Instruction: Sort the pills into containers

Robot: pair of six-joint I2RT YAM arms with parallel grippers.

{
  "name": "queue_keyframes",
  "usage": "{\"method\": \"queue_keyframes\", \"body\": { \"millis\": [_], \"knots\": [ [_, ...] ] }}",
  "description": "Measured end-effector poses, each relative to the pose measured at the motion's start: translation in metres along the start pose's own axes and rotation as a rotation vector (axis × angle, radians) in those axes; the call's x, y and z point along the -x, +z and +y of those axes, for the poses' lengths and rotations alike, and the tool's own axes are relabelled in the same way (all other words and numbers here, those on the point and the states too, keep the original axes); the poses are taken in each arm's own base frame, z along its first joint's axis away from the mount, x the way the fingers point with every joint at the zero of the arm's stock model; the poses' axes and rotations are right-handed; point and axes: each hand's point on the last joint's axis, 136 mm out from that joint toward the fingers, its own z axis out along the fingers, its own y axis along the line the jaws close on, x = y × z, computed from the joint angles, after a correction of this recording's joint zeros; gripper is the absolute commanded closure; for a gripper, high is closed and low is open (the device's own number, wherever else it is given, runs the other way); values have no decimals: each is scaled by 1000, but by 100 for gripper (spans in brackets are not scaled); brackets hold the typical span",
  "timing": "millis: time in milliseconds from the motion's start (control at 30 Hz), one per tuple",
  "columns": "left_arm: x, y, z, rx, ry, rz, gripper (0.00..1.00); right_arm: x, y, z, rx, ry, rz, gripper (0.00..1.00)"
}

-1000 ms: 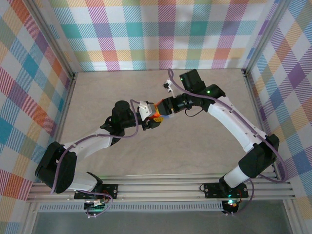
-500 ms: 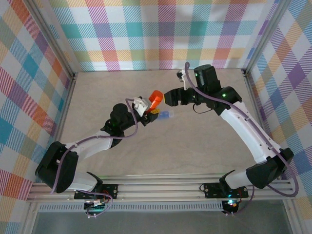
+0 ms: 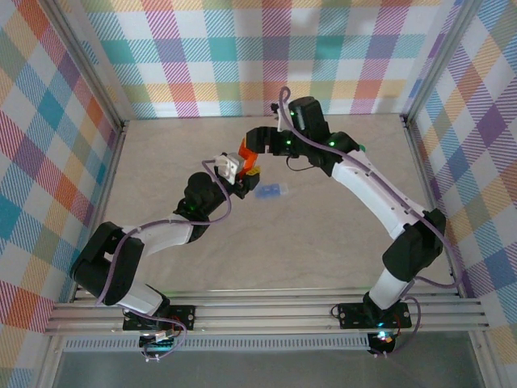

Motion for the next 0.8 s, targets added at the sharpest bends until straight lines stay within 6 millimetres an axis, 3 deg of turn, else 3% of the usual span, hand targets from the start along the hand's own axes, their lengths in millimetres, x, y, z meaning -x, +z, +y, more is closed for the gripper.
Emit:
{"method": "queue_keyframes", "body": {
  "millis": [167,300,433,500,700,800],
  "knots": [
    [-2,2,-2,-14,-5,-1,100,-1,2,9,0,-26,-5,30],
    [-4,3,-4,-24,-16,-1,100,-5,7,5,-18,-30,3,31],
    [-4,3,-4,-28,-19,-1,100,-9,13,1,-29,-26,20,38],
    [-4,3,-5,-33,-19,0,100,-11,15,-1,-32,-27,27,46],
    [-8,2,-7,-60,-26,15,100,-14,16,6,18,-88,28,84],
    [-9,0,-10,-117,-42,20,100,-21,11,14,92,-167,16,87]
  ]
}}
